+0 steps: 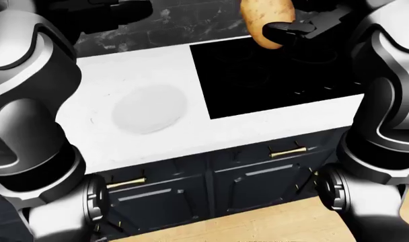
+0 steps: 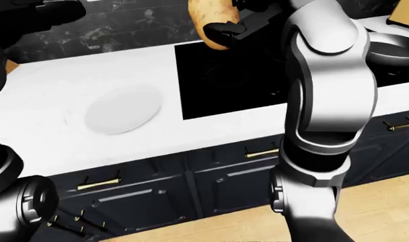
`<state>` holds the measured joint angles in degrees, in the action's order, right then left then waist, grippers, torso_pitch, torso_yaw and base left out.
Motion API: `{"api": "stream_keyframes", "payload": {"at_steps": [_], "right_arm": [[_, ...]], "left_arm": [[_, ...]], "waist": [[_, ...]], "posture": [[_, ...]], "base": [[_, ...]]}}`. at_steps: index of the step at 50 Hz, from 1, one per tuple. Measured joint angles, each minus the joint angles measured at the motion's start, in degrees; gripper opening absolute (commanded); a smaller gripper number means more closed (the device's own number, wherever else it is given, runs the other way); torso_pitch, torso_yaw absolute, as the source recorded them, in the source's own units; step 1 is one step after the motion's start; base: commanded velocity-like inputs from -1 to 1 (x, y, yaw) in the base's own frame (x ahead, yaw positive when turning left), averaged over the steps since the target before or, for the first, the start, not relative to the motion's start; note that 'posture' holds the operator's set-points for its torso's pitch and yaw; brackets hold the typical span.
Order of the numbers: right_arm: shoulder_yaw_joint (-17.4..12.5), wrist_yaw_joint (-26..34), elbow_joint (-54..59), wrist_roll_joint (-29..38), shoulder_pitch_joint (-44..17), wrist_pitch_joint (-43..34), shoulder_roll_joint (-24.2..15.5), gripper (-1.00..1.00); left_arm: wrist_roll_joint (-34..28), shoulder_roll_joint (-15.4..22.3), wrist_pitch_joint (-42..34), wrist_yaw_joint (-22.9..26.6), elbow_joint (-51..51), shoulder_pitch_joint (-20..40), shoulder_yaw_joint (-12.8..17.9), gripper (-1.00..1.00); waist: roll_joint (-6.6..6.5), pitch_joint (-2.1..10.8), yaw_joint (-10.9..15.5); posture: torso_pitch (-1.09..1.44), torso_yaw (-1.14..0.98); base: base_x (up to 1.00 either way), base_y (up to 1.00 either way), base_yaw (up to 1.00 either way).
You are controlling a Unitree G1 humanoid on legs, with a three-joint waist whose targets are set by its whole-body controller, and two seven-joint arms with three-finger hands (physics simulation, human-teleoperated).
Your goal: Pick the potato from the plate and place it in the pan.
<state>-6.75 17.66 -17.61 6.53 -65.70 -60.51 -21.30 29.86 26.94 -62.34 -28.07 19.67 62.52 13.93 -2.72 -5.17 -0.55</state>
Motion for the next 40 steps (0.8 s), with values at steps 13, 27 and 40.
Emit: {"api": "stream_keyframes", "payload": {"at_steps": [13, 27, 40], "right_arm": [[1.4, 0.6, -0.7, -0.4, -0.6, 1.4, 1.2, -1.00], [0.9, 0.8, -0.1, 1.3, 0.4, 1.7, 0.8, -1.00], [0.9, 1.3, -0.4, 1.6, -0.2, 1.9, 1.4, -1.00]], "left_arm": [[-0.8, 0.6, 0.2, -0.6, -0.4, -0.7, 1.1, 1.00], [0.0, -0.1, -0.4, 0.0, -0.5, -0.4, -0.1, 1.00], [0.0, 0.4, 0.1, -0.1, -0.7, -0.3, 0.5, 1.00]], "waist": [[1.46, 2.04, 1.5], [5.13, -0.40, 1.0], [-1.23, 0.63, 1.1]], "posture": [[0.00, 0.00], [0.00, 0.00], [0.00, 0.00]], "base": [[0.00, -0.47, 0.00], [0.00, -0.19, 0.00], [0.00, -0.46, 0.00]]}}
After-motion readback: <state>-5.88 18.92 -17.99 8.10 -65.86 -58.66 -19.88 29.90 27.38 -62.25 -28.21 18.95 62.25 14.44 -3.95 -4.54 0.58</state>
